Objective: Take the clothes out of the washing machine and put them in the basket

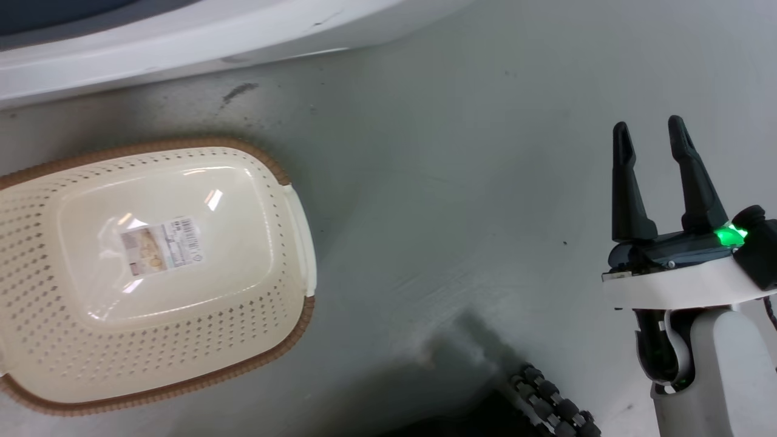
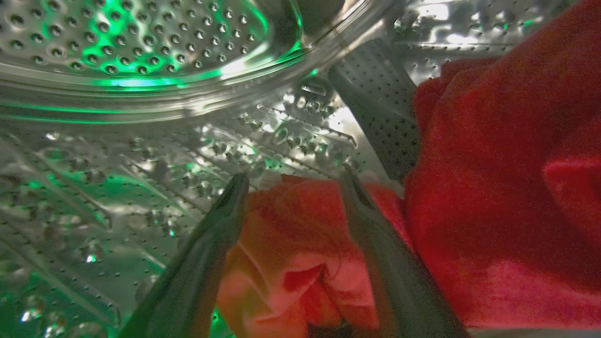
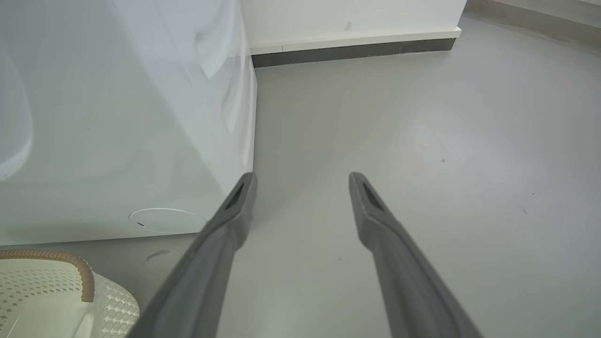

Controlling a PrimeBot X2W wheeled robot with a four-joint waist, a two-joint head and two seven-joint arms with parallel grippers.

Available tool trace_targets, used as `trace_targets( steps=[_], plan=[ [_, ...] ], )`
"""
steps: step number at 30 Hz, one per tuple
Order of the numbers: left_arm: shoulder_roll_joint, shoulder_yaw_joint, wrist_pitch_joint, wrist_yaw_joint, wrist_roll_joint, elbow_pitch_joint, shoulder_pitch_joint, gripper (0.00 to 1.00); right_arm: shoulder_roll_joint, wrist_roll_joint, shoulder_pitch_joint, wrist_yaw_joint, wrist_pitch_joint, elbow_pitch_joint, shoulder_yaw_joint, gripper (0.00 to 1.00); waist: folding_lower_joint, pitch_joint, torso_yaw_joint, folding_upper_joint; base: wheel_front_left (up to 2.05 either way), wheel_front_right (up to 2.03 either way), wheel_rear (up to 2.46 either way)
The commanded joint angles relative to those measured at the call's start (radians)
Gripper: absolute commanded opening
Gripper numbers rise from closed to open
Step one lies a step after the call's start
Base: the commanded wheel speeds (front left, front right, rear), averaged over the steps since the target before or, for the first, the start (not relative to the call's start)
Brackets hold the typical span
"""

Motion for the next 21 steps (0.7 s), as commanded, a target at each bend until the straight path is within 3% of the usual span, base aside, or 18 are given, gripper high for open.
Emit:
trace_targets(
  steps=[1, 7, 10, 16, 21],
  plan=[
    [0.018, -0.026, 0.036, 0.001, -0.021, 0.006, -0.032, 1.00, 0.001, 0.007, -0.010, -0.001, -0.003, -0.003, 0.005, 1.00, -0.0002, 0.027, -0.028, 0.0000, 0.00, 0.00, 0.00],
    [0.085, -0.146, 0.269, 0.001, -0.160, 0.035, -0.163, 1.00, 0.001, 0.046, -0.005, -0.001, -0.003, -0.011, 0.054, 1.00, -0.0002, 0.065, -0.079, 0.0000, 0.00, 0.00, 0.00],
    [0.114, -0.164, 0.334, 0.001, -0.216, 0.043, -0.205, 1.00, 0.001, 0.060, 0.000, -0.001, -0.003, -0.014, 0.071, 1.00, -0.0002, 0.081, -0.096, 0.0000, 0.00, 0.00, 0.00],
    [0.143, -0.212, 0.412, 0.001, -0.261, 0.068, -0.223, 1.00, 0.001, 0.082, 0.004, -0.001, -0.003, -0.023, 0.088, 1.00, -0.0002, 0.102, -0.113, 0.0000, 0.00, 0.00, 0.00],
    [0.166, -0.266, 0.402, 0.001, -0.276, 0.068, -0.219, 1.00, 0.001, 0.082, 0.005, -0.001, -0.003, -0.029, 0.085, 1.00, -0.0002, 0.108, -0.115, 0.0000, 0.00, 0.00, 0.00]
  ],
)
